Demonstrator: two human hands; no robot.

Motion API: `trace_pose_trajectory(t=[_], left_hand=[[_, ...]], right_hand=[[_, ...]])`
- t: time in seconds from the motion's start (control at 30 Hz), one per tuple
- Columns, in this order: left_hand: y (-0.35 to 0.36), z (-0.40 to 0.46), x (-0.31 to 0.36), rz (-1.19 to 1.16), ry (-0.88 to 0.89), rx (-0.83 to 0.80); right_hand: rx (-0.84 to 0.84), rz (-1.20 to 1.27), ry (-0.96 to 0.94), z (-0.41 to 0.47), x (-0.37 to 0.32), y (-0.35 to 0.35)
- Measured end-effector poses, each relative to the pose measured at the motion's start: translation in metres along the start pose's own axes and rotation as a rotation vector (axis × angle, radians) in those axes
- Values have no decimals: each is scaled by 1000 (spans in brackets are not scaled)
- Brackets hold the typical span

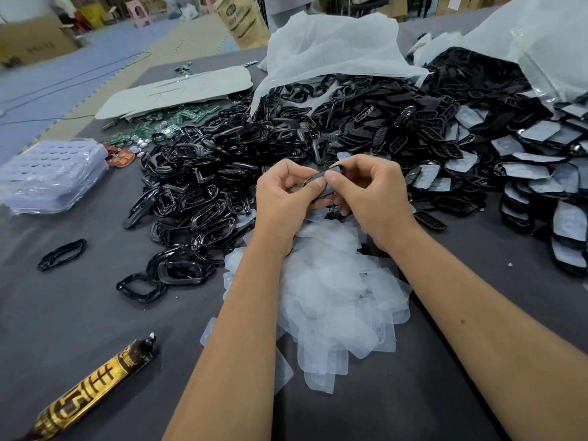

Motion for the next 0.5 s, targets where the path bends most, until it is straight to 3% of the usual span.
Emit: trace_pose_trajectory(t=[0.27,0.5], left_hand=[[1,1,-4,-31,-11,-11],[0,2,-5,29,0,25]], right_hand=[[-52,176,141,4,5,-1],[12,-18,97,5,8,1]])
Point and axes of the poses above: each hand's wrist, its own z-axis towards the middle knuckle, its own y-axis out of the palm, x = y × z, the point moved 6 cm from there along z, towards the middle knuckle, and after that the axes turned 13 degrees about y, right-handed, at the moved point
